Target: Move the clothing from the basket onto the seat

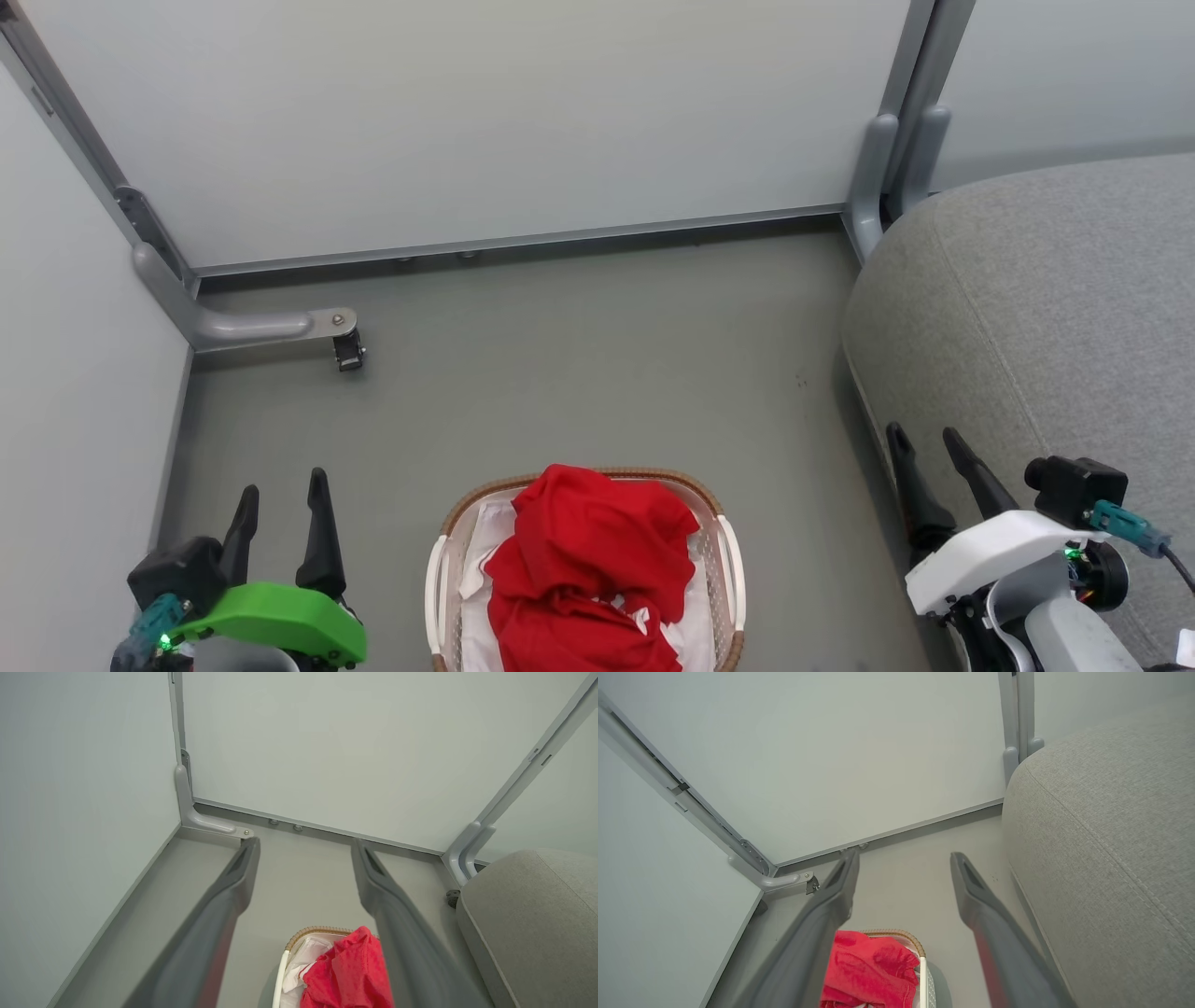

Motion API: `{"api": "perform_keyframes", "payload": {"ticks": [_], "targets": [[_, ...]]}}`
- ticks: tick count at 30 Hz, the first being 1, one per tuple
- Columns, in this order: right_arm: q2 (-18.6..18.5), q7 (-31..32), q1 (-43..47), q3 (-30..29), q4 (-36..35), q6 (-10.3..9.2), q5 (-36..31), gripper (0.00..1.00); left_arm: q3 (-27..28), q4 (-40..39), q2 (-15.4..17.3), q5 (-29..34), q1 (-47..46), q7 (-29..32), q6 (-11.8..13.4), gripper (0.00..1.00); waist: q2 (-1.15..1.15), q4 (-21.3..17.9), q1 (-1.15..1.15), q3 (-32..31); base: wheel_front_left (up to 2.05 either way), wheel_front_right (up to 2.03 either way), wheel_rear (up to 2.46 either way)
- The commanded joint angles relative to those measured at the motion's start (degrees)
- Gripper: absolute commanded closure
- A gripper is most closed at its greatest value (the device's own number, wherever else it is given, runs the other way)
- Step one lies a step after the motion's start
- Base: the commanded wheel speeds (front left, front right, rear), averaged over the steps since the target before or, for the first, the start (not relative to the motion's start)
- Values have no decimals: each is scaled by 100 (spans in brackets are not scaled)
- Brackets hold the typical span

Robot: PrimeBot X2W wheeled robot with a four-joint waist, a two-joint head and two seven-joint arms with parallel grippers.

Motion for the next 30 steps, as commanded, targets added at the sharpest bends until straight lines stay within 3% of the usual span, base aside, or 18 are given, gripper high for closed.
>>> {"api": "perform_keyframes", "payload": {"ticks": [1, 30], "targets": [[-68, -70, -137, 30, -4, 2, -154, 0, -36, -37, 46, 164, 54, -58, 21, 0, 0, 2, 0, 2, 0, 0, 0], [-11, -424, -59, 82, 415, 1, -1690, 0, -186, 44, -74, 1548, 291, -414, 29, 0, 0, 13, 0, 49, 0, 0, 0]]}}
